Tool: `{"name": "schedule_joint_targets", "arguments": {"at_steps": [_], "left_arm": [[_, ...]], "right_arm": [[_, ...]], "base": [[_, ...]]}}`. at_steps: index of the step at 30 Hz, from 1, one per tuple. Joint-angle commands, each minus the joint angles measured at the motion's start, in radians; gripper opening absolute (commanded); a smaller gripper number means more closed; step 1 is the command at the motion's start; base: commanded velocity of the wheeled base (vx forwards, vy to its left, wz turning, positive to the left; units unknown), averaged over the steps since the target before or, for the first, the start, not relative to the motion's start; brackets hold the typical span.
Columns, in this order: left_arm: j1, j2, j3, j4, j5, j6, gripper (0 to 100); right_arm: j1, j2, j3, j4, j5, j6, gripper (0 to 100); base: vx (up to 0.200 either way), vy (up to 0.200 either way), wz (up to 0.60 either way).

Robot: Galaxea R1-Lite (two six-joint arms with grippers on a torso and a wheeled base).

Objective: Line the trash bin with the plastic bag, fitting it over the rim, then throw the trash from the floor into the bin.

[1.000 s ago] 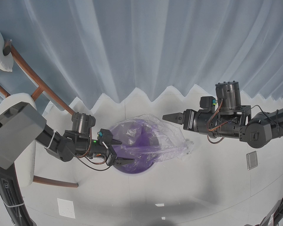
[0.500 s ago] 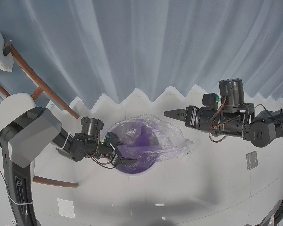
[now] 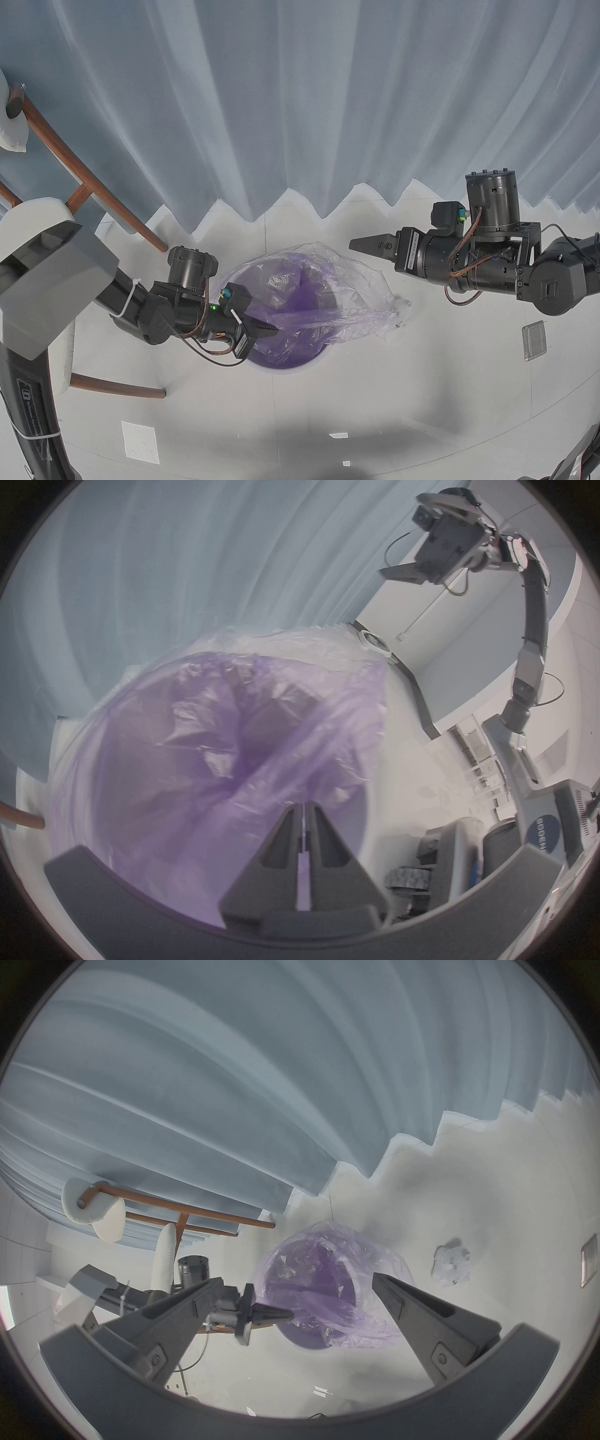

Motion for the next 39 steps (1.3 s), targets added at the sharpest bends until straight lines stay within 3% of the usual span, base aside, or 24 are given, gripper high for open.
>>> {"name": "schedule_joint_targets", "arguments": {"at_steps": [1, 7, 11, 16, 17, 39], "left_arm": [[-0.07, -0.199, 0.184, 0.053, -0.003, 0.001, 0], [-0.102, -0.228, 0.285, 0.039, 0.0, 0.008, 0], [-0.083, -0.202, 0.228, -0.036, 0.011, 0.024, 0], [-0.053, -0.136, 0.132, -0.045, 0.097, 0.032, 0], [-0.05, -0.129, 0.107, -0.045, 0.1, 0.031, 100], [-0.004, 0.184, -0.184, -0.045, 0.115, 0.081, 100]], "right_arm": [[-0.003, 0.002, 0.039, -0.004, 0.001, 0.001, 100], [-0.001, 0.0, 0.04, -0.004, 0.001, 0.001, 100], [-0.001, -0.003, 0.042, -0.004, 0.001, 0.001, 100], [0.001, -0.003, 0.039, -0.006, 0.001, 0.001, 100], [0.001, -0.005, 0.039, -0.006, 0.001, 0.001, 100], [-0.001, -0.02, 0.045, -0.006, 0.001, 0.004, 100]], "base": [[0.0, 0.0, 0.0], [0.0, 0.0, 0.0], [0.0, 0.0, 0.0], [0.0, 0.0, 0.0], [0.0, 0.0, 0.0], [0.0, 0.0, 0.0]]}}
